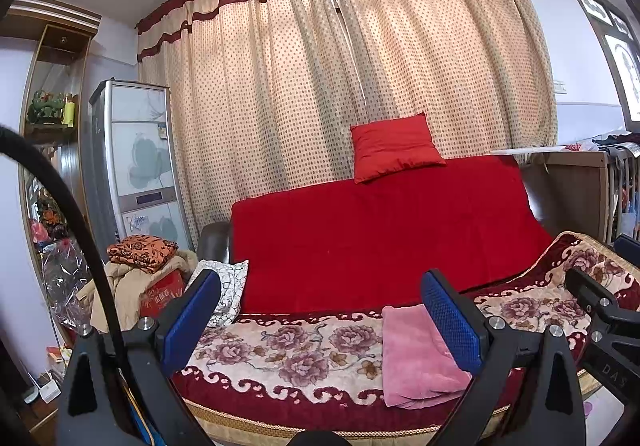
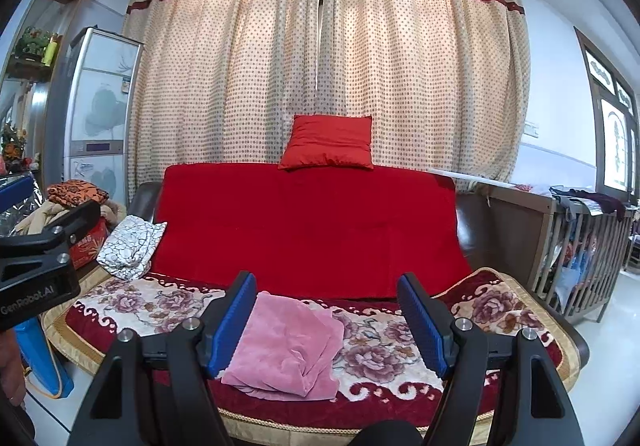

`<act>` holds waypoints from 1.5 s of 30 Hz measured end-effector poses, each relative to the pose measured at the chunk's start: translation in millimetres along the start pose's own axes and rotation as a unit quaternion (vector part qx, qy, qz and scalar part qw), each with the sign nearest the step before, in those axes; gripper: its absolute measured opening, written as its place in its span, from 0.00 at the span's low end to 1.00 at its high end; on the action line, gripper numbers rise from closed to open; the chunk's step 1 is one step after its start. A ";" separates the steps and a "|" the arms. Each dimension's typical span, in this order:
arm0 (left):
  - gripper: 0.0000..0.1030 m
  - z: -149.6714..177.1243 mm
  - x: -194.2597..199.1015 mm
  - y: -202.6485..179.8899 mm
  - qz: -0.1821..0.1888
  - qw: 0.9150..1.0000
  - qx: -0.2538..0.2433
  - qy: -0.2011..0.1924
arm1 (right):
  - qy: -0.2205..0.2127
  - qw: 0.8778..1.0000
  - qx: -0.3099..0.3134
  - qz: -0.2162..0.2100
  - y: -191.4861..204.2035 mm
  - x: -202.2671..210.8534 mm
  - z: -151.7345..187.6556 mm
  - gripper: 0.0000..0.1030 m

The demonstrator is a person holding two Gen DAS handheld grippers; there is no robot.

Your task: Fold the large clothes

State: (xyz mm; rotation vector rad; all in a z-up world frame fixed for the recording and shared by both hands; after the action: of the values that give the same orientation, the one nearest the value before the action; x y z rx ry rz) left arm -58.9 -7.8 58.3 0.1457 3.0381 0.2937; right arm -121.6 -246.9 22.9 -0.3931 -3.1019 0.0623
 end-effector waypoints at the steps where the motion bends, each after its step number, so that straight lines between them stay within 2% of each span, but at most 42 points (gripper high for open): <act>1: 0.97 0.0 -1.1 0.6 0.001 1.000 0.000 0.001 | 0.000 1.000 0.000 0.001 -0.7 -0.2 -0.1 0.74; 25: 0.97 17.1 -12.7 -0.5 0.014 1.000 0.010 0.020 | 0.007 0.999 0.028 0.028 4.7 -7.0 3.2 0.74; 34: 0.97 44.6 -34.5 -1.4 0.022 0.998 0.015 0.059 | 0.030 0.998 0.045 0.029 14.6 -20.3 16.3 0.74; 45: 0.97 99.9 -86.7 -12.2 0.028 0.988 0.018 0.148 | 0.115 0.991 0.066 0.015 29.5 -74.9 67.8 0.74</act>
State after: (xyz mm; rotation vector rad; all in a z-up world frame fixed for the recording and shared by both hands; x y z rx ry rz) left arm 35.5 -10.0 -35.1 0.2090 3.3391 0.2892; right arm -43.1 -239.5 -46.8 -0.4115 -2.8445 0.2071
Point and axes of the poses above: each gripper's, at about its wrist camera, not at the fingertips, and x roughly against the way its jaws point, y to its left, z to its underside, the point moved 2 cm from there along -x, roughly the way its jaws point, and after that the axes turned 10 degrees about -y, right-handed, at the moved point
